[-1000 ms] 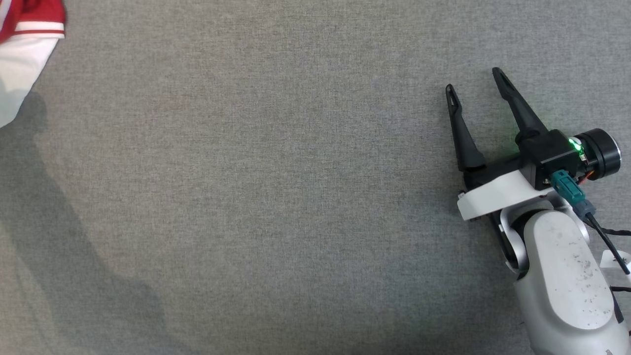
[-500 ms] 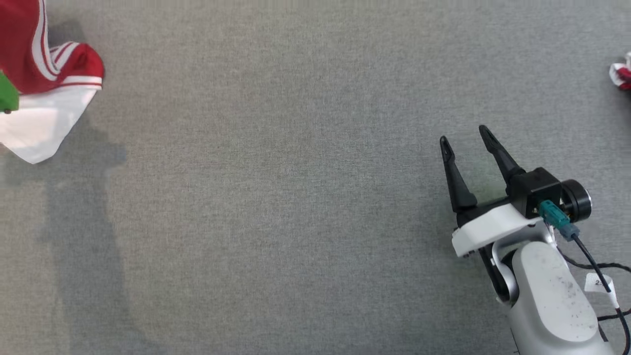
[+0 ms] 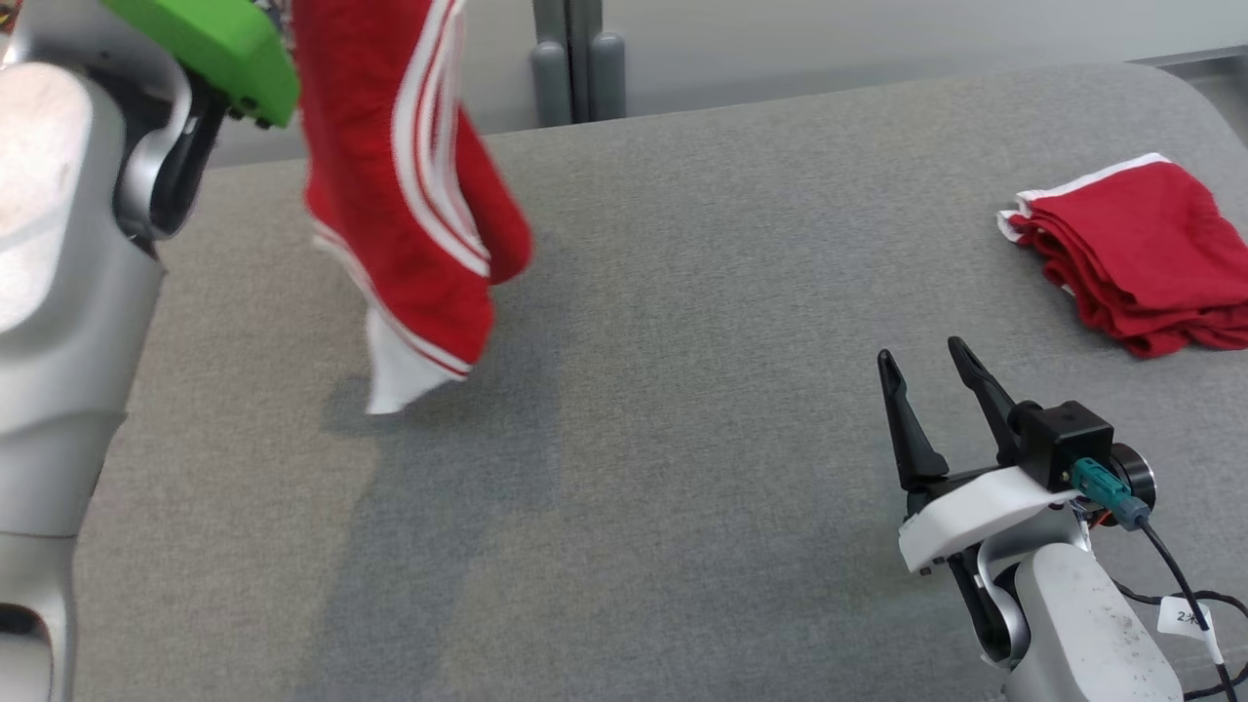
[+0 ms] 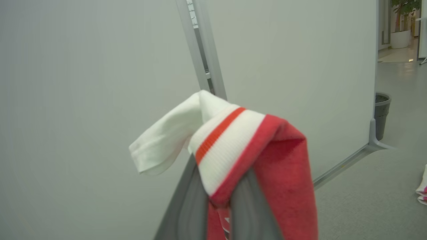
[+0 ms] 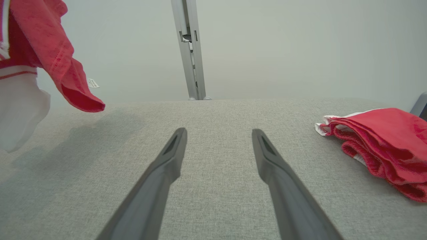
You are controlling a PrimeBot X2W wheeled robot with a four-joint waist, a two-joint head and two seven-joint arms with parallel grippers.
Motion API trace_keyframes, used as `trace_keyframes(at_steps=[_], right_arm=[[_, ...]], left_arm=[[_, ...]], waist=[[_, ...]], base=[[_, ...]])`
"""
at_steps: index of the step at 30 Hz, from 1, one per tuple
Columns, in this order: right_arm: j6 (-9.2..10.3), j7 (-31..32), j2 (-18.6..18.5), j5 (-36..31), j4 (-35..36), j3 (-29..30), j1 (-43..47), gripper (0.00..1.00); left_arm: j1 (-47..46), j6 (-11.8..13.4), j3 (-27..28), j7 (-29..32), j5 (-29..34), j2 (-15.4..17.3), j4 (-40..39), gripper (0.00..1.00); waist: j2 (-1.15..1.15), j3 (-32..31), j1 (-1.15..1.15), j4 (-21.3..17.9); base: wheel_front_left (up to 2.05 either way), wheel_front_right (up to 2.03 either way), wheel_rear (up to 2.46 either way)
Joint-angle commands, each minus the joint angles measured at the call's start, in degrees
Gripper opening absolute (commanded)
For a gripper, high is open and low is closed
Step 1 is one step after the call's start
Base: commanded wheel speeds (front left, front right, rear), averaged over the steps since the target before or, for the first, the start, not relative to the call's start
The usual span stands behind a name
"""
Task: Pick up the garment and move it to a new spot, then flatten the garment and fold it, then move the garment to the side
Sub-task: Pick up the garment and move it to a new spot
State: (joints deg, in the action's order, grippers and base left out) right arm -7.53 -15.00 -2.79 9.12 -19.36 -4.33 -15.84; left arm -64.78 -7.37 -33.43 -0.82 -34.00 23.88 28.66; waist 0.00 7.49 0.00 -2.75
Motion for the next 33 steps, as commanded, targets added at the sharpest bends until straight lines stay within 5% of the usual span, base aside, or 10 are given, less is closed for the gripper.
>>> trace_keyframes(at_steps=[1,9,24,26,27,28,29,33], right_arm=[[0.09,-0.2,-0.2,0.7,0.3,0.0,1.1,1.00],[0.09,-0.2,-0.2,1.7,1.1,0.5,0.9,1.00],[0.09,-0.2,-0.2,2.0,2.4,0.3,-2.6,1.00],[0.09,-0.2,-0.2,2.0,2.4,0.1,-2.7,1.00],[0.09,-0.2,-0.2,1.9,2.4,0.0,-2.7,1.00],[0.09,-0.2,-0.2,1.9,2.4,0.1,-2.7,1.00],[0.09,-0.2,-0.2,1.7,2.4,0.3,-2.6,1.00],[0.09,-0.2,-0.2,0.9,2.0,1.0,-1.8,1.00]], left_arm=[[-1.6,0.1,-0.1,0.0,-0.5,-1.5,-1.0,0.00],[-1.3,0.1,-1.8,0.5,-3.0,-7.3,-1.8,0.00],[11.7,0.8,-5.2,-9.3,-2.3,-2.1,20.4,0.03],[12.0,0.7,-5.0,-10.5,-2.4,-2.1,23.7,0.19],[12.1,0.7,-4.8,-11.1,-2.7,-2.1,25.2,0.41],[12.2,0.7,-4.6,-11.5,-2.9,-2.2,26.4,0.78],[12.4,0.6,-4.4,-11.9,-3.1,-2.3,27.6,1.00],[13.0,0.4,-3.6,-13.2,-4.1,-3.0,30.9,1.00]], waist=[[0.00,-3.2,0.00,-4.0],[0.00,-2.1,0.00,-6.3],[0.00,5.9,0.00,-9.8],[0.00,6.5,0.00,-10.0],[0.00,6.6,0.00,-10.0],[0.00,6.7,0.00,-9.9],[0.00,6.7,0.00,-9.8],[0.00,6.1,0.00,-8.7]], base=[[0.00,0.00,0.00],[0.00,0.00,0.00],[0.00,0.00,0.00],[0.00,0.00,0.00],[0.00,0.00,0.00],[0.00,0.00,0.00],[0.00,0.00,0.00],[0.00,0.00,0.00]])
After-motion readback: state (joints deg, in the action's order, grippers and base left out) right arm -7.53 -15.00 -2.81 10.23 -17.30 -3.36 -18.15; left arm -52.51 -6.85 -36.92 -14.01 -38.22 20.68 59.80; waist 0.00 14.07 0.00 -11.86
